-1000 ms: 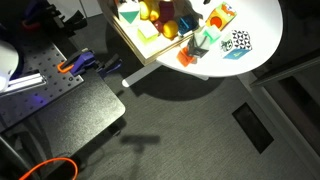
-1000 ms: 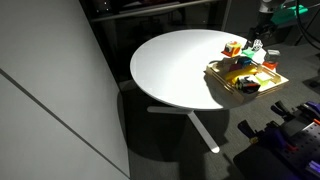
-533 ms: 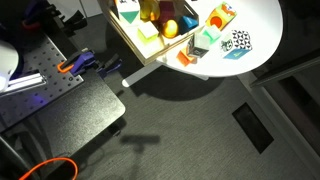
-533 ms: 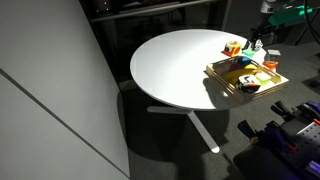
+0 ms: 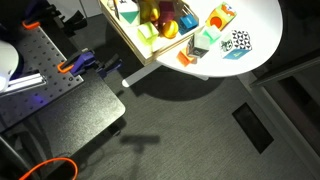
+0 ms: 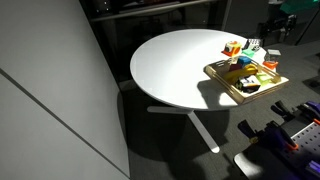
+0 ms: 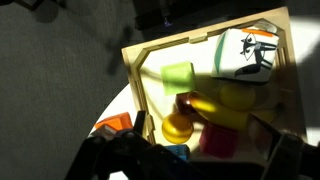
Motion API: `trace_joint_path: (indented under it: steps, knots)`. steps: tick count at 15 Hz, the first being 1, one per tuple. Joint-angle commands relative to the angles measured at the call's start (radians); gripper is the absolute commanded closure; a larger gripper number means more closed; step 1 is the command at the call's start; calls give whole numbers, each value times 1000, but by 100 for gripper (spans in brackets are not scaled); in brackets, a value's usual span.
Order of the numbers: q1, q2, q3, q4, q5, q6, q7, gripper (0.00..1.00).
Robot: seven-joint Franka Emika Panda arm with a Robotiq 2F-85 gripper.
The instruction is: Put the blue building block on the tray
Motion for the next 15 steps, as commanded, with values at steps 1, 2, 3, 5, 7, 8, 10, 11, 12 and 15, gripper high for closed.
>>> trace_joint_path:
  steps: [1, 2, 3, 5, 7, 8, 10, 11, 12, 15]
  knots:
    - [-5, -108, 17, -38, 50, -72, -62, 0]
    - [-5, -128, 20, -42, 61, -86, -76, 0]
    - [-3, -152, 23, -49, 68, -91, -93, 0]
    - [-1, -193, 30, -57, 79, -96, -122, 0]
    - [0, -229, 35, -69, 78, -82, -142, 0]
    - [1, -247, 39, -77, 66, -66, -137, 0]
    - [0, -274, 46, -87, 56, -47, -125, 0]
    - [0, -285, 48, -90, 56, -39, -123, 0]
    - [0, -295, 50, -94, 57, -29, -120, 0]
    - [-1, -318, 55, -110, 56, 9, -119, 0]
